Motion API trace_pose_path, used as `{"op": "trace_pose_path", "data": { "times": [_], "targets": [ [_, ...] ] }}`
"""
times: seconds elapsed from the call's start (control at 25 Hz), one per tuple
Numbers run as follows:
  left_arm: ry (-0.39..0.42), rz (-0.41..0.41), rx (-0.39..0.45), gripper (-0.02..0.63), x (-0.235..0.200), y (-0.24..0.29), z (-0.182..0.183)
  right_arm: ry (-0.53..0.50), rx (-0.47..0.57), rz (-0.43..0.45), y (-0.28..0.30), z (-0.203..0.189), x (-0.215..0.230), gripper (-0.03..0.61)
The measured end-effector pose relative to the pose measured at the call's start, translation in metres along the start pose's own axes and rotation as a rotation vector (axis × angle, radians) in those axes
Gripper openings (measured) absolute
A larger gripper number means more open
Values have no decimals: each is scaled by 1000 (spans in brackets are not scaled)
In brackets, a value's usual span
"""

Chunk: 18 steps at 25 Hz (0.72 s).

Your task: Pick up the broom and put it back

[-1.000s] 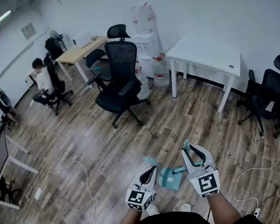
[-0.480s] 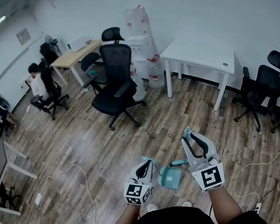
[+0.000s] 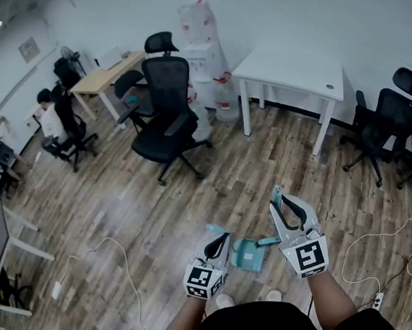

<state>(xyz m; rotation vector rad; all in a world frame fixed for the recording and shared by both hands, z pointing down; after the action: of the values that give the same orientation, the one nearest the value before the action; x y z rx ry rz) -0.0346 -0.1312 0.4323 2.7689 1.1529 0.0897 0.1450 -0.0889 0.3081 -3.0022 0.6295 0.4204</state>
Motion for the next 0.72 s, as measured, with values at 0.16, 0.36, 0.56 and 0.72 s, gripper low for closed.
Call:
{"op": "trace_pose_path", "data": {
  "times": [0.16,0.36,0.56,0.72],
  "targets": [
    [9,-7,-3,15,0,0,0,32,-28,0,-3,-12,1,98],
    [12,0,-11,15,-1,-1,-5,67,-64,4,-6,-32,-2,98],
    [-10,18,20,15,-3,-7,1,69,-106,25,-6,-51,-9,100],
    [-17,32,12,15,-5,-8,1,71,-148,53,-5,-68,-17,100]
  ]
}}
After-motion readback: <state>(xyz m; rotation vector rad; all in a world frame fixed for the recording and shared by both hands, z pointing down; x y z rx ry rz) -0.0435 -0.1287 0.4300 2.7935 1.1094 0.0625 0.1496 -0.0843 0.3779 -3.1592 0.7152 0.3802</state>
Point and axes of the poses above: the fingertips, and each gripper's own axes: y forward along the fingers, x to its right, z out of its top, the point moved 5 cm from there along -y, backward along the fingers, and after that the axes turned 14 degrees about z, right-handed, at the moved point
